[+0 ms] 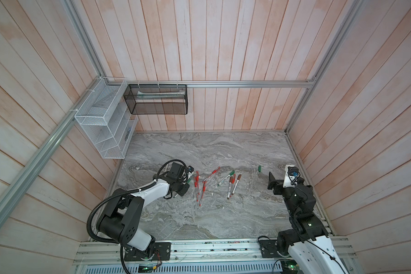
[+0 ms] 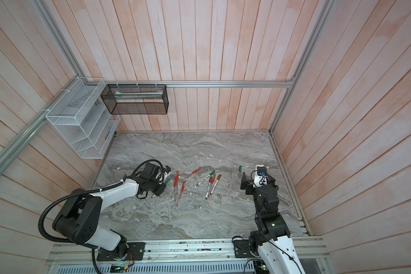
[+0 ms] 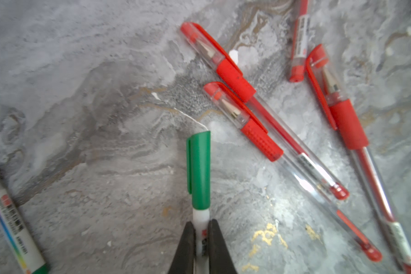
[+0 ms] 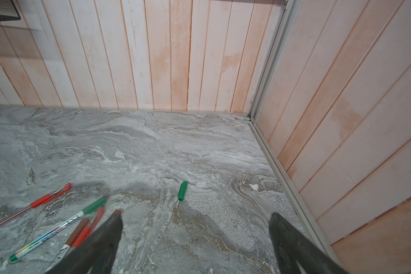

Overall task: Remove pen caps from pens
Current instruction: Pick up the pen from the center of the table, then open the pen cap on the pen.

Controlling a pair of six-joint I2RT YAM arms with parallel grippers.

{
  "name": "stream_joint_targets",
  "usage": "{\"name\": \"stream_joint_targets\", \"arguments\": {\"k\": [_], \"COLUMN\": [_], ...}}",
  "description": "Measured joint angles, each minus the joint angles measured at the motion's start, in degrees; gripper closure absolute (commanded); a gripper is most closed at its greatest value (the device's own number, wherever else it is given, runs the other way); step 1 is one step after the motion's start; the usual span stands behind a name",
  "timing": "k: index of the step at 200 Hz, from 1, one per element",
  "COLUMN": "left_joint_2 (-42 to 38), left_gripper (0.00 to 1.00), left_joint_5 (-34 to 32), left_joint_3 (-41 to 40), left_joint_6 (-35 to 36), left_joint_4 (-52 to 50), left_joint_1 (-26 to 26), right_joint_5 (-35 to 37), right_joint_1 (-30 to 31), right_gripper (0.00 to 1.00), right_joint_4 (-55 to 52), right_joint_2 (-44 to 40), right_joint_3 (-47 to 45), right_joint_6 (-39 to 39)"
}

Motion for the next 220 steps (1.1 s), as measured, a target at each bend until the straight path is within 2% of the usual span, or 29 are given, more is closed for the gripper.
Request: {"name": "stream_joint_targets", "arguments": {"k": [44, 78, 107, 149, 184, 220], "left_joint_2": [-5.2, -7.4, -7.6, -8.4, -10.7, -11.0], "left_gripper": [1.00, 1.00, 1.00, 1.00, 1.00, 1.00], "left_joint_5": [2.8, 5.1, 9.2, 22.6, 37.5, 47.6], "left_joint_3": [1.7, 8.3, 13.7, 14.2, 6.2, 2.6], "left_joint_6": [-0.5, -0.4, -0.8, -6.4, -14.2, -15.2], "left_joint_4": [-0.7, -0.7, 0.3, 3.5, 10.0, 12.3], "left_joint_1": [1.7, 1.7, 1.7, 2.7, 7.8, 9.9], "right_joint_5": [-6.3, -11.4, -14.4, -16.7, -18.8, -21.6], "right_joint_1": [0.0, 0.5, 3.5, 11.3, 16.9, 20.9], "right_gripper": [0.02, 0.02, 0.06, 0.13, 0.19, 0.25], "right_joint_4": [-0.4, 4.7, 11.1, 22.8, 33.3, 41.8], "right_joint_2": [9.6, 13.0, 17.5, 26.4, 35.3, 44.1], "right_joint_3": [7.0, 8.3, 8.6, 9.9, 11.9, 13.5], "right_joint_6": [4.2, 13.7, 23.2, 34.1, 40.0, 44.5]}}
